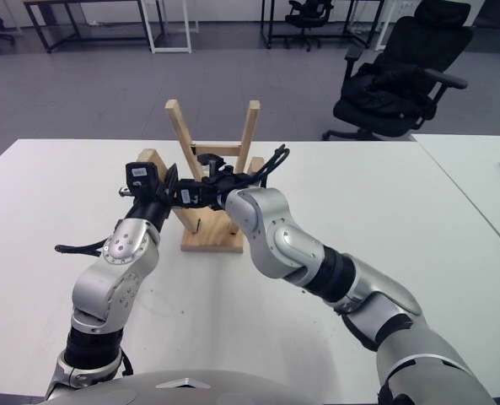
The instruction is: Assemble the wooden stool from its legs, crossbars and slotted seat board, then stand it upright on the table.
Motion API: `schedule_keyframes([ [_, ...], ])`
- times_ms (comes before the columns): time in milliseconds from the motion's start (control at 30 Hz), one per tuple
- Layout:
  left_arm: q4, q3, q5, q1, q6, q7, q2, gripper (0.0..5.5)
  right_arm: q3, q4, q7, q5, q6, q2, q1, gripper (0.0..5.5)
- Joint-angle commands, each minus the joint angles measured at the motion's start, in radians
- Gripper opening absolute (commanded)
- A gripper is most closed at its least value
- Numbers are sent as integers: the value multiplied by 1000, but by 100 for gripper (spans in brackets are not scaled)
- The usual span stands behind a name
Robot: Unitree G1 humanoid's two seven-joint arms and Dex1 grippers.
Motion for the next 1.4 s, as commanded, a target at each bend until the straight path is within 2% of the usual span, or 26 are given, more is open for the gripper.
schedule_keyframes([
  [33,38,10,-7,-16,36,-65,-1,198,-22,62,-3,26,-27,47,81,361],
  [167,-67,123,-56,-59,-15,-125,-1,259,-86,35,-12,-2,-55,52,101,361],
  [233,-215,192,-156,-74,-8,-195,15,295,-192,-13,-50,8,-104,57,65,361],
  [300,-314,256,-225,-91,21,-239,54,334,-299,-49,-146,14,-242,55,14,361],
  [367,-326,409,-341,-242,62,-285,152,374,-494,-116,-196,156,-363,84,31,361],
  [433,-250,501,-433,-383,90,-346,242,399,-695,-139,-188,359,-329,161,39,361],
  [500,-122,492,-450,-442,120,-417,312,399,-834,-116,-127,546,-239,181,40,361],
  [567,-28,445,-465,-406,159,-481,338,399,-916,-104,-38,732,-73,187,124,361],
  [667,156,322,-367,-248,102,-537,333,399,-923,-65,-40,890,153,259,261,361],
  [733,306,211,-284,-155,59,-566,325,399,-869,-35,-100,888,216,284,328,361],
  [767,316,196,-297,-139,79,-575,309,399,-848,-34,-122,879,219,282,340,361],
  [900,283,250,-420,-199,186,-550,271,399,-873,-23,-177,895,176,281,271,361],
  [967,271,325,-493,-291,210,-529,265,399,-912,-40,-184,912,149,265,220,361],
  [1067,249,439,-578,-456,211,-505,286,399,-981,-67,-160,988,116,246,137,361],
  [1133,231,471,-585,-535,201,-514,326,399,-1022,-65,-158,1035,110,231,93,361],
  [1267,231,448,-530,-528,152,-549,360,399,-1083,-31,-184,1113,114,228,52,361],
  [1400,380,295,-411,-359,108,-588,332,399,-991,89,-229,1075,188,228,167,361],
])
